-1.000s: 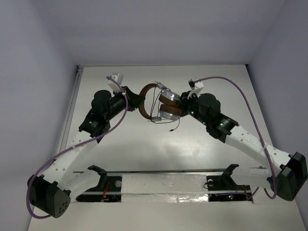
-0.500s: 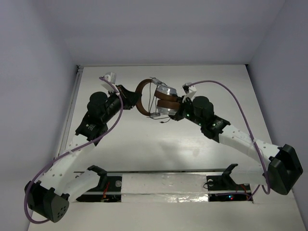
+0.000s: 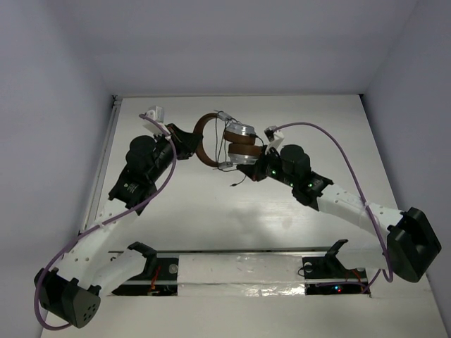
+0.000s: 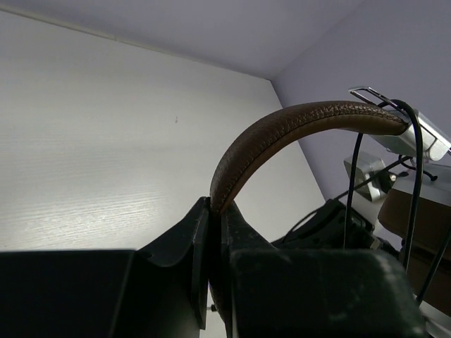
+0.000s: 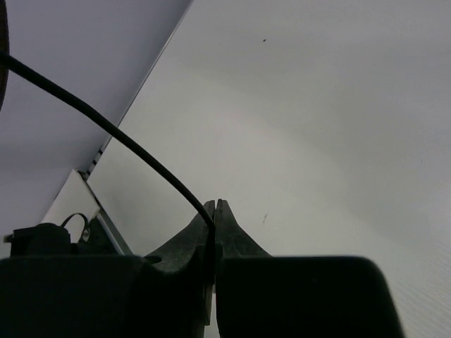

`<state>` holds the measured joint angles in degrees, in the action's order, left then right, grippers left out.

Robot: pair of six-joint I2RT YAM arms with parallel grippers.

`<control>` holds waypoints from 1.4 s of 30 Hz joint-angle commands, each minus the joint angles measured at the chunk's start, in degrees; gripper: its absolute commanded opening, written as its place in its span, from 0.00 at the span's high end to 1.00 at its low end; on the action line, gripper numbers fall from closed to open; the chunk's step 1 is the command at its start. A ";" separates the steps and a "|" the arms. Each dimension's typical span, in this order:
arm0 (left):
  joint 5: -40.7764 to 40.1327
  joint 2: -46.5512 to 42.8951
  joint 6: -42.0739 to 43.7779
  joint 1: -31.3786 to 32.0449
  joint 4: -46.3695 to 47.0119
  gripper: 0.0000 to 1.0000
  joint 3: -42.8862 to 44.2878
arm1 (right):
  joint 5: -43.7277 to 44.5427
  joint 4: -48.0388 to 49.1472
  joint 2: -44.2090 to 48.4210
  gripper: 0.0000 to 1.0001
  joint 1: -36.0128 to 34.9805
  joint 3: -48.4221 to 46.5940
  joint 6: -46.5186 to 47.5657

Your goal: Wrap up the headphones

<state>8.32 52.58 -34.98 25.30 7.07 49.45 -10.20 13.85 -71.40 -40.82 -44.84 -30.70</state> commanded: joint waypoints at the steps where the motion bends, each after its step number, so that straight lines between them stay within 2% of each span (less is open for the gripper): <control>1: -5.40 -2.22 -4.30 -0.25 5.76 1.00 0.82 | -4.38 5.31 0.03 0.99 0.39 2.12 -2.78; 3: -7.51 -2.13 -5.71 -0.25 6.11 1.00 -0.14 | -5.79 5.23 0.46 1.00 0.39 2.56 -3.84; 7: -14.71 -2.22 -9.57 -0.25 8.38 1.00 -2.95 | -14.99 8.03 1.44 1.00 0.39 3.88 -5.51; 10: -16.39 -0.81 -12.30 -0.25 10.50 1.00 -4.45 | -18.88 7.78 0.65 1.00 0.39 3.10 -6.04; 15: -20.35 0.77 -15.99 -0.25 12.09 1.00 -6.12 | -18.28 10.58 1.70 1.00 0.39 5.02 -7.44; 21: -26.33 2.00 -16.61 -0.25 11.56 1.00 -6.47 | -21.17 20.42 3.37 0.97 0.39 9.59 -13.06; 24: -27.39 2.53 -17.05 -0.25 12.26 1.00 -7.87 | -25.91 24.38 2.23 0.94 0.39 9.86 -15.53; 26: -28.70 2.62 -17.31 -0.25 12.44 1.00 -8.58 | -29.43 27.97 1.61 0.94 0.39 9.77 -18.50; 32: -33.71 3.06 -17.75 1.60 12.62 1.00 -10.08 | -32.68 37.82 -1.37 0.99 0.39 8.81 -27.37; 35: -35.82 3.85 -18.10 2.83 12.44 1.00 -9.90 | -33.31 39.68 -3.83 0.95 0.39 7.75 -29.67; 36: -36.52 3.94 -18.19 3.70 12.53 1.00 -9.81 | -32.96 39.77 -4.36 0.90 0.39 7.66 -29.86; 38: -38.19 4.02 -17.84 5.19 12.71 1.00 -9.55 | -32.61 39.42 -6.03 0.88 -0.14 7.40 -30.12; 42: -41.89 5.25 -16.44 7.48 11.56 1.00 -8.14 | -31.91 42.57 -7.00 0.75 -1.19 8.45 -31.79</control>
<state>-27.75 57.93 -50.33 31.70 12.71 38.83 -40.32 49.08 -78.65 -40.80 -35.62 -60.20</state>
